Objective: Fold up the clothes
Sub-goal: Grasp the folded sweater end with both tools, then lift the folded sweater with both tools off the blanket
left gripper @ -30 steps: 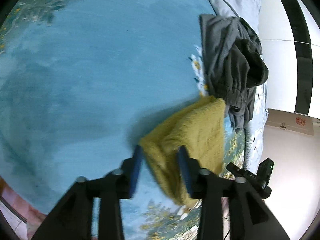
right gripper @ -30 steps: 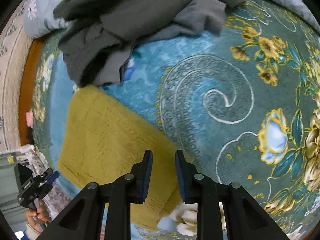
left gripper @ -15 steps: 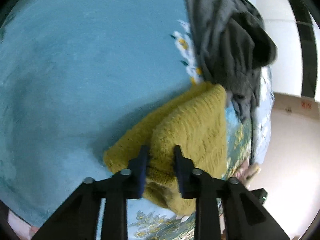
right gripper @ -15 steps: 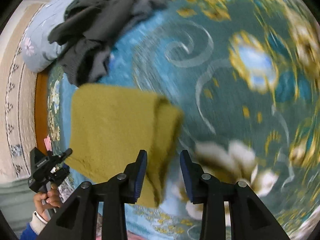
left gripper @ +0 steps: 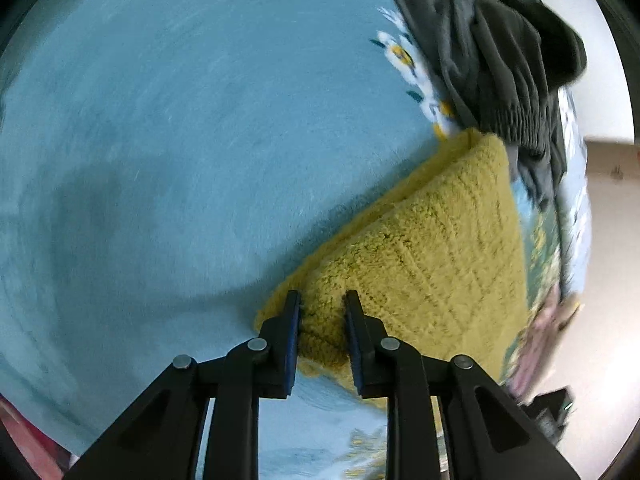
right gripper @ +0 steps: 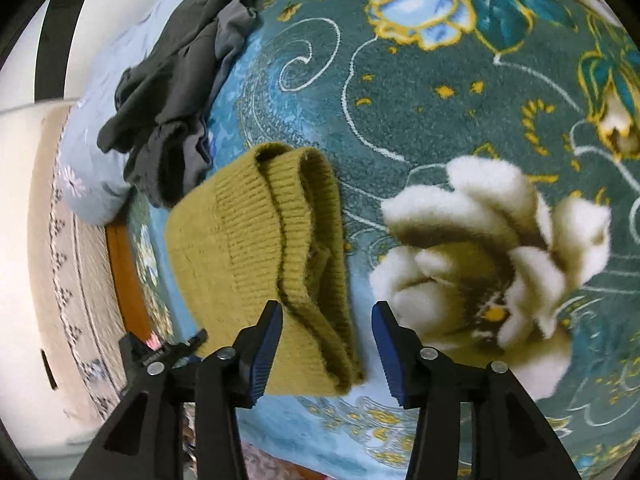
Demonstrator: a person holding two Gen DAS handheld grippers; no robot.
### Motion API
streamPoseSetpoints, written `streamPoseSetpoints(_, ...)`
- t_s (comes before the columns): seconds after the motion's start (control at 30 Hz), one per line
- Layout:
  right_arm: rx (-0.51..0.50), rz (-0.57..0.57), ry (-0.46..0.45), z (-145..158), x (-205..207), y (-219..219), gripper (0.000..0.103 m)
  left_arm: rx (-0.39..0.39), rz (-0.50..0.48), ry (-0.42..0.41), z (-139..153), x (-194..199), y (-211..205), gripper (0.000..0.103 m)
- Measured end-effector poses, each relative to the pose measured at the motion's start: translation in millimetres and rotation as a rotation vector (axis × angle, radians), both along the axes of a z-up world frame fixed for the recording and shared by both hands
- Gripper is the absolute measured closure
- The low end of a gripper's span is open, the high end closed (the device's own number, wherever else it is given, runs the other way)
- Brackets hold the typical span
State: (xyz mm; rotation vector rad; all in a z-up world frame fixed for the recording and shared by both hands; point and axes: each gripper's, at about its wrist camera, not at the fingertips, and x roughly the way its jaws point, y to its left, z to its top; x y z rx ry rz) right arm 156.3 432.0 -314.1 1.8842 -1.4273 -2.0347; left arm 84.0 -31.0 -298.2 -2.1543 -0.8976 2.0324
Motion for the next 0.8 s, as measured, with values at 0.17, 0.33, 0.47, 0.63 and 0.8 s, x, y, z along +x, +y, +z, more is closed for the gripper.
streamPoseSetpoints(0.17,-0.016,-0.022,-0.007,-5.0,-6.2,-10.5,0.052,0.038,-0.110,0.021,11.9,-9.1,4.0,0.060)
streamPoseSetpoints(0.33,-0.004,-0.004,-0.001,2.4,-7.2,-14.7,0.052,0.156,-0.154,0.056,12.5,-29.7,-3.3,0.040)
streamPoseSetpoints(0.47,0.030,0.014,-0.007,10.1,-5.5,-14.8,0.052,0.250,-0.144,0.009,-12.3,-56.7,-2.5,0.035)
streamPoseSetpoints(0.63,0.050,0.010,-0.024,12.1,-3.5,-14.7,0.052,0.301,-0.195,-0.044,-34.0,-70.5,14.6,0.034)
streamPoseSetpoints(0.8,0.034,-0.032,-0.013,9.7,0.5,-15.0,0.045,0.256,-0.224,-0.003,-29.5,-64.5,18.9,0.041)
